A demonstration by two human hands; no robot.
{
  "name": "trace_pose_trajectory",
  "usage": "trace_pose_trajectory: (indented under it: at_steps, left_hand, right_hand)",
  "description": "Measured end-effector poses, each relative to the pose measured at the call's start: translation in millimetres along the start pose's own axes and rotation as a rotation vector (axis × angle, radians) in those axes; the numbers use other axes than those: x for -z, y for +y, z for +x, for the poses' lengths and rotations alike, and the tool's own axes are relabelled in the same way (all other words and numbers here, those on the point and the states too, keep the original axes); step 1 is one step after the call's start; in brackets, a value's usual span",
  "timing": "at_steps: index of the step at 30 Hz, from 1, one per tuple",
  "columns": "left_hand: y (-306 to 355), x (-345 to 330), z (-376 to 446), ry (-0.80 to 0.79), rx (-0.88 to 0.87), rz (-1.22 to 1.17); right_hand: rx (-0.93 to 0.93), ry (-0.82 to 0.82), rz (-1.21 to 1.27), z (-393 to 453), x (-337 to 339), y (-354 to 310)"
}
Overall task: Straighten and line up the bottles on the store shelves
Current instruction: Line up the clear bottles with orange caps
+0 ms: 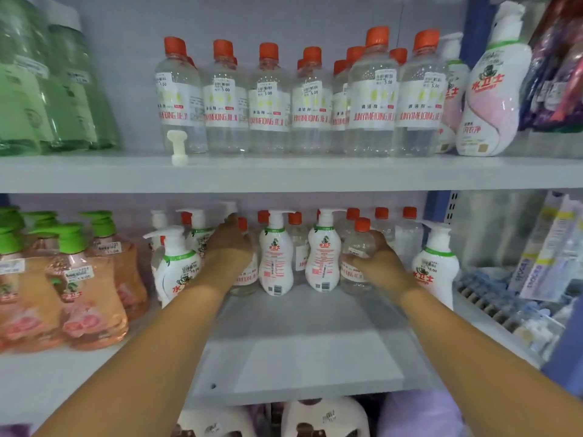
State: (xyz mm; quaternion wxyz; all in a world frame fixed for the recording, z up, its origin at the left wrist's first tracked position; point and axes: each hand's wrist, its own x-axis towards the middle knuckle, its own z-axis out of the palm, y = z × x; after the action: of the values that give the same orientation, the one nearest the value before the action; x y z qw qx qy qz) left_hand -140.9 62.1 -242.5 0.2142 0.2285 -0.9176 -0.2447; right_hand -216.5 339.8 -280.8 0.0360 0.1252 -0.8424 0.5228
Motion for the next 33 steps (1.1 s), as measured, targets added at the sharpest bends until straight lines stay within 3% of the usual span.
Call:
trace_pose_trajectory:
  at_steps: [9,13,16,19,25,33]
  left_hand:
    - [-5.0,7.8,-75.4,0.116,-0.207,-0.103]
    - [-14.3,-0.3,-123.2,0.125,-0.287,-0.45]
    - [-20.0,-6.4,-151.4,0.037,-0.267,-0.629]
    - [-24.8,-18.9,-161.9,-0.062,-0.181,-0.638]
    - [-29.1,-11.9,-183.5,-0.01,-0.027,-0.635]
    - [1.4,66.2,-275.6,0.14,-0.202,-0.529]
  right_hand:
    - [0.035,-0.078,-0.082,-63.9,13.0,-8.8]
    - [0.094,-0.103,-0.004,-94.2,20.1,-2.5]
    - [0.095,-0.129,0.138,-118.2,23.2,9.3]
    - [0.09,-0.103,0.216,-142.8,21.4,23.0]
    - [0.06,-0.098,0.125,-156.1,16.6,25.8]
    - [0.219,-0.137,0.206,-209.3,58.9,-21.8]
